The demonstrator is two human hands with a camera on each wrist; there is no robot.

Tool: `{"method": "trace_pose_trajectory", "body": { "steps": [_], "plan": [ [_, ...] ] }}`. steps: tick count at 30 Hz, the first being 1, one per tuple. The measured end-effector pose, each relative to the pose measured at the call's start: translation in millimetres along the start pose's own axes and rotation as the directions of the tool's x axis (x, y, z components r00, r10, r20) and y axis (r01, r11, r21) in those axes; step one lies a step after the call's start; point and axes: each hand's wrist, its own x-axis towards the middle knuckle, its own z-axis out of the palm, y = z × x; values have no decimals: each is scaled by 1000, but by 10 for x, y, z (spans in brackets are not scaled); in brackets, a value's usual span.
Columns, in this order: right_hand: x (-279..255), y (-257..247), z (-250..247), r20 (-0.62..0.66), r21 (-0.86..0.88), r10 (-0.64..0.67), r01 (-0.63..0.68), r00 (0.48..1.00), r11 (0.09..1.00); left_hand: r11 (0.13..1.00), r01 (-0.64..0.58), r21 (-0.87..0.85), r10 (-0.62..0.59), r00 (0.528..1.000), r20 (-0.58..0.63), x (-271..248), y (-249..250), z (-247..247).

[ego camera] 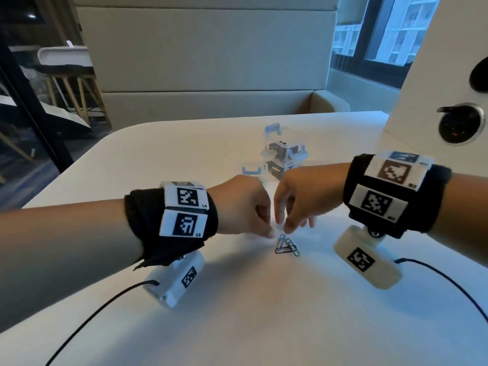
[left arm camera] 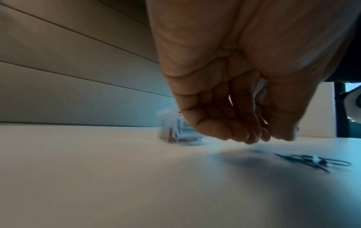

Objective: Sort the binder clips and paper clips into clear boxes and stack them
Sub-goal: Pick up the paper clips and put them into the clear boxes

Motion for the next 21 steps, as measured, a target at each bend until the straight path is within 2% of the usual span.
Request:
{"method": "trace_pose_trajectory", "body": {
  "steps": [2,5,10,17,21],
  "plan": [
    [-71,27,111,42,-3,-12,12,999,1000,1000,-15,-15,16,998,62,7,102,99],
    [-94,59,221,17,21,-26,26,1000,999,1000,-6,-12,7,991,131,34,219,185],
    [-79,110,244,-13,-51,8,-9,1000,999,995,13,97,-26,991,132,106,269,164],
    [-120,102,238,2,-53,35,-35,999,998,992,75,105,-93,979,183,69,192,177],
    [-113,67,139,-50,-55,44,-47,998,997,987,84,140,-111,974,197,45,169,159]
  ]
}}
